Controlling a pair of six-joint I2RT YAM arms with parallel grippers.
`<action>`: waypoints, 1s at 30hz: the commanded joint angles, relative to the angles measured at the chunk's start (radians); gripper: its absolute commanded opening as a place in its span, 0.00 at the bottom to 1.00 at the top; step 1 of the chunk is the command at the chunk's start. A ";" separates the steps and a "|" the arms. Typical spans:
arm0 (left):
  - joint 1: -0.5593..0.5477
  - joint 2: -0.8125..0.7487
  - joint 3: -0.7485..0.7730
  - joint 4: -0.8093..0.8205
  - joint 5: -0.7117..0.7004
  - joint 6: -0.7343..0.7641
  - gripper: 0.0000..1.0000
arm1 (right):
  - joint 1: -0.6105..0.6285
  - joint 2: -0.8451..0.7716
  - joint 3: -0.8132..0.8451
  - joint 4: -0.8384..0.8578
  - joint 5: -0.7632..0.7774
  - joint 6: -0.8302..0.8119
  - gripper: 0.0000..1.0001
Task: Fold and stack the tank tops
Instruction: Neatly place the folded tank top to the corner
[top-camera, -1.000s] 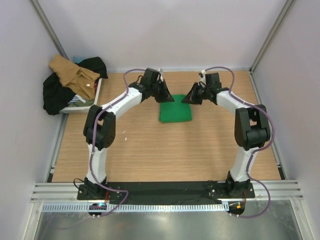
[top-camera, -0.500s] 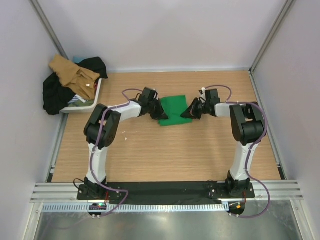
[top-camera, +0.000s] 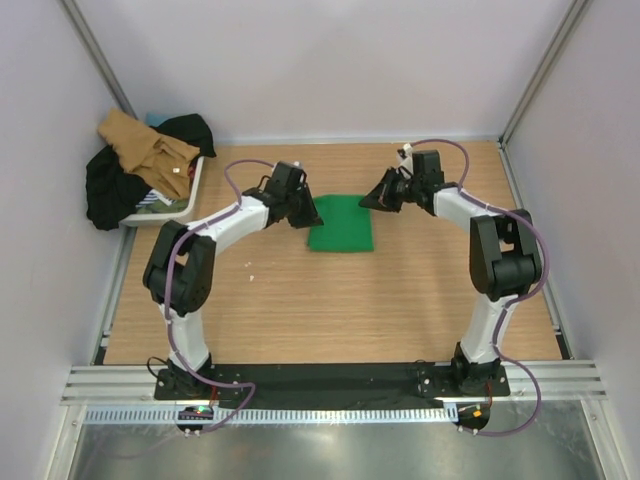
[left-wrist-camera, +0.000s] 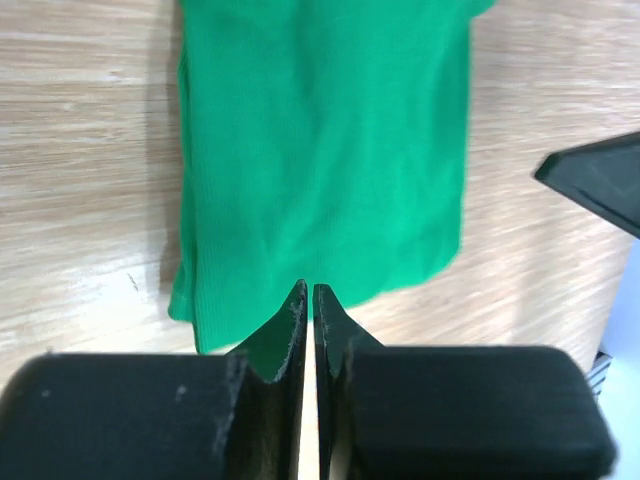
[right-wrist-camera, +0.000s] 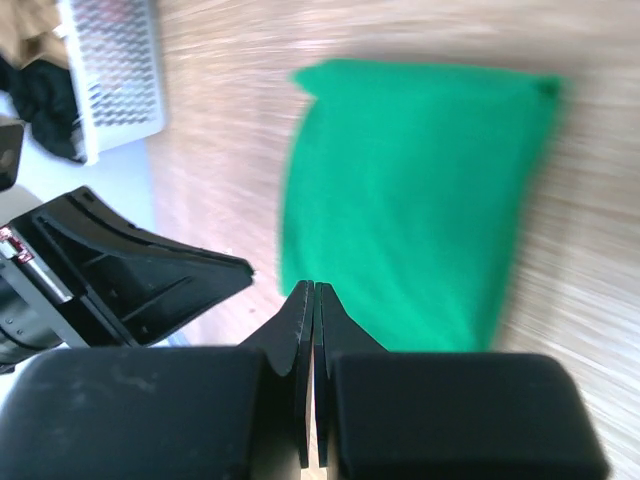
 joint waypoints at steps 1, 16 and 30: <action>0.004 -0.088 -0.002 -0.025 -0.033 0.025 0.05 | 0.045 0.016 0.067 0.064 -0.100 0.022 0.04; 0.007 -0.203 -0.146 -0.032 -0.005 0.019 0.02 | 0.082 0.412 0.318 0.253 -0.205 0.178 0.04; 0.005 -0.335 -0.234 -0.093 -0.091 0.071 0.01 | 0.067 0.277 0.351 0.123 -0.157 0.128 0.33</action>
